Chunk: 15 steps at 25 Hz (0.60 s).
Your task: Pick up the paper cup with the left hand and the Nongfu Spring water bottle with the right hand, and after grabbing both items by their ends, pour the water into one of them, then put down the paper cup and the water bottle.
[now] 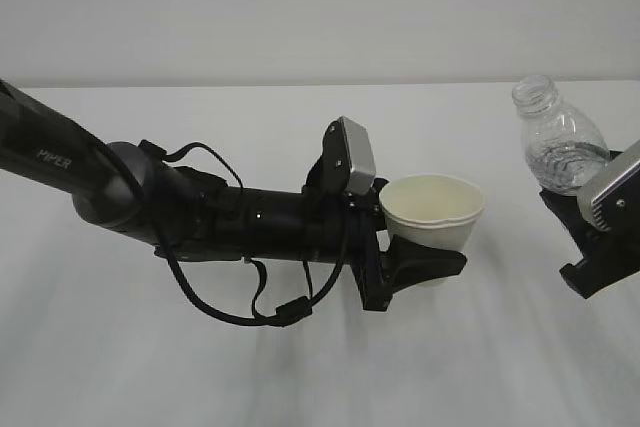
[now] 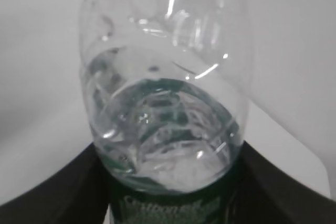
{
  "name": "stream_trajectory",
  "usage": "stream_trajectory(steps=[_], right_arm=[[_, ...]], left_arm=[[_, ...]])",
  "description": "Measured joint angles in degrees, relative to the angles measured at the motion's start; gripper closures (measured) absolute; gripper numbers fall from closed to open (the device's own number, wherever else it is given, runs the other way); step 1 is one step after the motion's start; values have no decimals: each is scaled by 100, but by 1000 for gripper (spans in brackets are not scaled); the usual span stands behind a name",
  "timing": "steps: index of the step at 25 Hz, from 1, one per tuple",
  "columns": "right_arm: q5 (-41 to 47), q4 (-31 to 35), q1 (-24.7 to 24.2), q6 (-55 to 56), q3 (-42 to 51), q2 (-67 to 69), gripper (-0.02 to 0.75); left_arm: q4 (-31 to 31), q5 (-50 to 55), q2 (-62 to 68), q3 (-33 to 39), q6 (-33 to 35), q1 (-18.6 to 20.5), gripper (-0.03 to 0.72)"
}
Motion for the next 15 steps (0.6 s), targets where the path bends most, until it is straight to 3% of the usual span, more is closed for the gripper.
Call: stream_trajectory(steps=[15], right_arm=[[-243, 449, 0, -1831, 0, 0, 282]], left_arm=[[4, 136, 62, 0, 0, -170, 241]])
